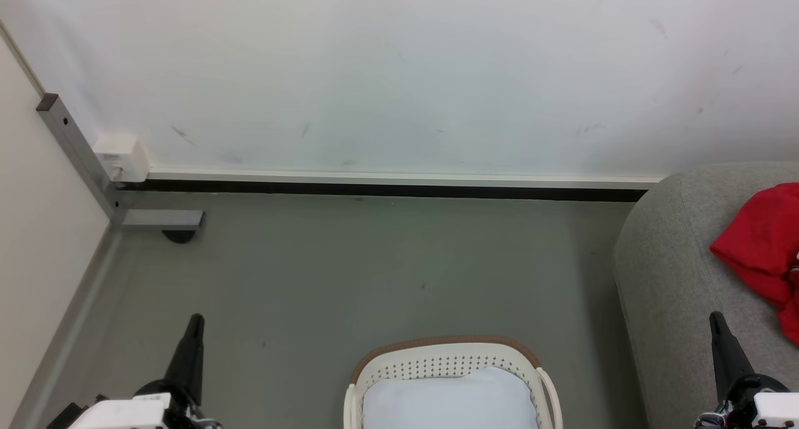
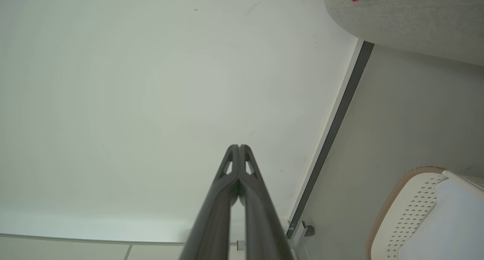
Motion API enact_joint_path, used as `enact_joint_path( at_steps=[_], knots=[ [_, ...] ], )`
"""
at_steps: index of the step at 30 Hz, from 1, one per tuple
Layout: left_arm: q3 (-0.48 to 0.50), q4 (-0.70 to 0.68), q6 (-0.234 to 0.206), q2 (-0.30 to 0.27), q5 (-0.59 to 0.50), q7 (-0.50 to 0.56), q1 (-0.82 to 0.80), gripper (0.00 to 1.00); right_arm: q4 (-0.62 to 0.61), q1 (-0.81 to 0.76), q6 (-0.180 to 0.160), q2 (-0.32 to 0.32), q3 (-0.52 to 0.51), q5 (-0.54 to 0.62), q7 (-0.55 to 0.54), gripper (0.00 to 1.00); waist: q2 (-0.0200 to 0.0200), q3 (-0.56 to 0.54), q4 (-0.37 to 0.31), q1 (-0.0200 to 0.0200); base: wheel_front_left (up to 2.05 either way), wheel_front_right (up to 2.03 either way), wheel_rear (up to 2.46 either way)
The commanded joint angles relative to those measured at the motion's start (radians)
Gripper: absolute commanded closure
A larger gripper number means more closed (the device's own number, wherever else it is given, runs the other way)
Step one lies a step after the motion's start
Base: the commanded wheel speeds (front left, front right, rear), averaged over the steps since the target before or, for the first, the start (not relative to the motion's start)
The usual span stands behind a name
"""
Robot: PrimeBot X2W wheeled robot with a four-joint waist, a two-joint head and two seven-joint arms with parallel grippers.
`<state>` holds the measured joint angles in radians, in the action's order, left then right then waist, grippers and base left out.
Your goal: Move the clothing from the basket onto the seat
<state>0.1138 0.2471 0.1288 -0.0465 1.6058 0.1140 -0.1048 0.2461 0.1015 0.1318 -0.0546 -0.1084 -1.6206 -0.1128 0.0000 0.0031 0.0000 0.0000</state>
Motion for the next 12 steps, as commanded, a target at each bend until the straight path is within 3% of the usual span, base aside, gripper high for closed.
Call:
enact_joint_path(
  at_steps=[1, 12],
  knots=[
    [0.001, -0.003, 0.004, -0.007, 0.013, 0.004, -0.008, 1.00, -0.004, 0.012, -0.002, 0.001, -0.005, 0.007, 0.002, 1.00, 0.0000, 0.000, 0.000, 0.0000, 0.00, 0.00, 0.00],
    [0.001, -0.003, 0.004, -0.007, 0.013, 0.004, -0.008, 1.00, -0.004, 0.012, -0.002, 0.001, -0.006, 0.008, 0.001, 1.00, 0.0000, 0.000, 0.000, 0.0000, 0.00, 0.00, 0.00]
  ],
)
